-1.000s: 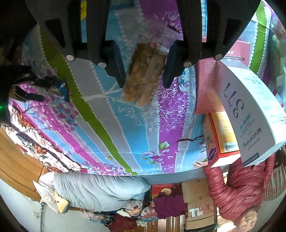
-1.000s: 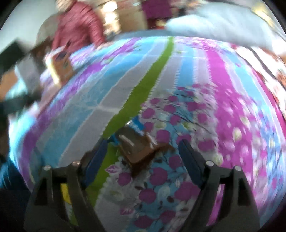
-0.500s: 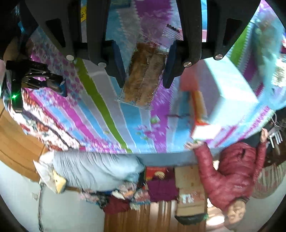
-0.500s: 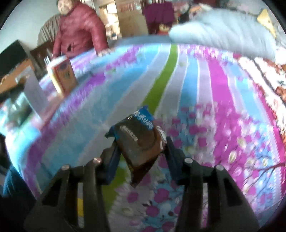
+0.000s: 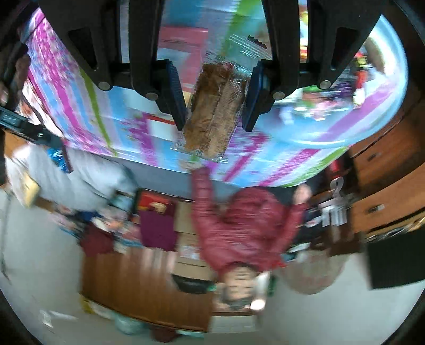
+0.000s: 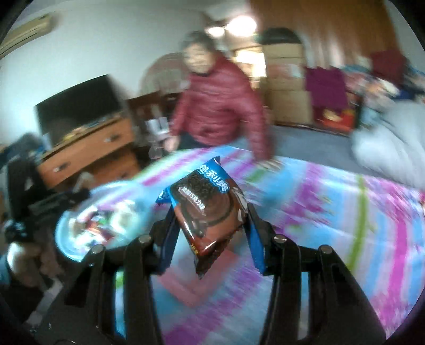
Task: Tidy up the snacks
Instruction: 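Carry the granola bar and brown packet over the basin, then lower both packets into the basin and open both tools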
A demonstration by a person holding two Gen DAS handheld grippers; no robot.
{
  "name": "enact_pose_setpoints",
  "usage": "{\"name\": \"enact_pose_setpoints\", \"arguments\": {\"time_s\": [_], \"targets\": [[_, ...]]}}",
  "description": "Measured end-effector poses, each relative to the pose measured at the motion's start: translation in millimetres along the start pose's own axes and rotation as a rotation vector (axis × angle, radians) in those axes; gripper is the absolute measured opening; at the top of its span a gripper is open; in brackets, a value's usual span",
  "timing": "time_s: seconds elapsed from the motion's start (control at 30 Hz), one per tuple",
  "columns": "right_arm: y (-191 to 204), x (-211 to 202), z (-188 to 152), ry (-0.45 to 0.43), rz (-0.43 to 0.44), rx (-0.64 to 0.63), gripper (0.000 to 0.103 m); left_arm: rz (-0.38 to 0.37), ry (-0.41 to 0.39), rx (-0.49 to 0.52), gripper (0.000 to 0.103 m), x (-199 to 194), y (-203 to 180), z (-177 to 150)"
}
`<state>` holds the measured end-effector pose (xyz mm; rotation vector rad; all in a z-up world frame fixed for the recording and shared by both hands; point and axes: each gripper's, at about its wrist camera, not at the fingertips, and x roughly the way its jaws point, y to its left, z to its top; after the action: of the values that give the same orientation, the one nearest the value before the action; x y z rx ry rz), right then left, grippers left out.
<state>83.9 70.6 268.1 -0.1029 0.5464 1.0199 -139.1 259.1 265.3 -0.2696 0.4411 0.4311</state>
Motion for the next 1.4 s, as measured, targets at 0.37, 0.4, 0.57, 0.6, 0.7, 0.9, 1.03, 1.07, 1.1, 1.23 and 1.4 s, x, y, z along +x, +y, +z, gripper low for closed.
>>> {"name": "enact_pose_setpoints", "arguments": {"time_s": [0.37, 0.4, 0.57, 0.6, 0.7, 0.9, 1.03, 1.07, 1.1, 1.23, 1.4], "targets": [[155, 113, 43, 0.112, 0.261, -0.113, 0.048, 0.207, 0.065, -0.204, 0.043, 2, 153, 0], [161, 115, 41, 0.125, 0.272, -0.116, 0.048, 0.207, 0.075, -0.214, 0.043, 4, 158, -4], [192, 146, 36, 0.195, 0.309, -0.116, 0.048, 0.205, 0.124, -0.227, 0.043, 13, 169, -20], [197, 150, 36, 0.204, 0.313, -0.115, 0.048, 0.203, 0.129, -0.226, 0.043, 13, 171, -22], [203, 158, 29, 0.231, 0.321, -0.113, 0.048, 0.195, 0.149, -0.232, 0.043, 18, 174, -25], [210, 166, 22, 0.266, 0.317, -0.111, 0.048, 0.187, 0.163, -0.242, 0.043, 25, 179, -31], [210, 171, 22, 0.276, 0.318, -0.098, 0.048, 0.187, 0.168, -0.247, 0.043, 27, 182, -33], [210, 172, 21, 0.279, 0.318, -0.097, 0.048, 0.187, 0.169, -0.248, 0.043, 27, 182, -33], [211, 173, 21, 0.281, 0.318, -0.097, 0.048, 0.187, 0.171, -0.249, 0.043, 28, 183, -34], [216, 179, 21, 0.291, 0.321, -0.096, 0.048, 0.189, 0.178, -0.254, 0.043, 30, 184, -35], [217, 187, 18, 0.308, 0.333, -0.077, 0.054, 0.196, 0.192, -0.257, 0.053, 33, 186, -38]]}}
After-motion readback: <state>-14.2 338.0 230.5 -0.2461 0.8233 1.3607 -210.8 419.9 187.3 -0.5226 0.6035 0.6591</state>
